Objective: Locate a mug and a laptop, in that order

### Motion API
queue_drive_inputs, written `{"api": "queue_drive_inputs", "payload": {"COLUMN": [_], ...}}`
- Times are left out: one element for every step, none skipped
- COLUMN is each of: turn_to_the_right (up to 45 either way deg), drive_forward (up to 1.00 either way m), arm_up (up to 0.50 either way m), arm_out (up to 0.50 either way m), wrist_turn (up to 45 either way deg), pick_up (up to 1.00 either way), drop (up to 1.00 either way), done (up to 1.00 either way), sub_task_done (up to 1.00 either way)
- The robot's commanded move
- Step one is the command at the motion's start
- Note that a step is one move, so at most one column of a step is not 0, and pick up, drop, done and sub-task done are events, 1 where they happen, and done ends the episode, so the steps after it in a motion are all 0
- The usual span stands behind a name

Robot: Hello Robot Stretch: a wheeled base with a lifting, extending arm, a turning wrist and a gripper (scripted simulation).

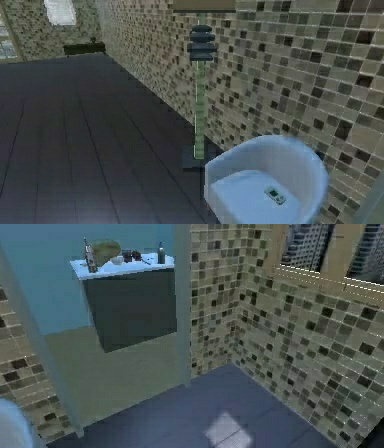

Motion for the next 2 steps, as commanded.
{"api": "queue_drive_inputs", "payload": {"turn_to_the_right": [0.0,-45.0], "drive_forward": [0.25,0.0], "arm_up": [0.0,0.0], "arm_out": [0.0,0.0], "wrist_turn": [0.0,0.0], "pick_up": [0.0,0.0], "drop": [0.0,0.0], "done": [0.0,0.0], "sub_task_done": [0.0,0.0]}}
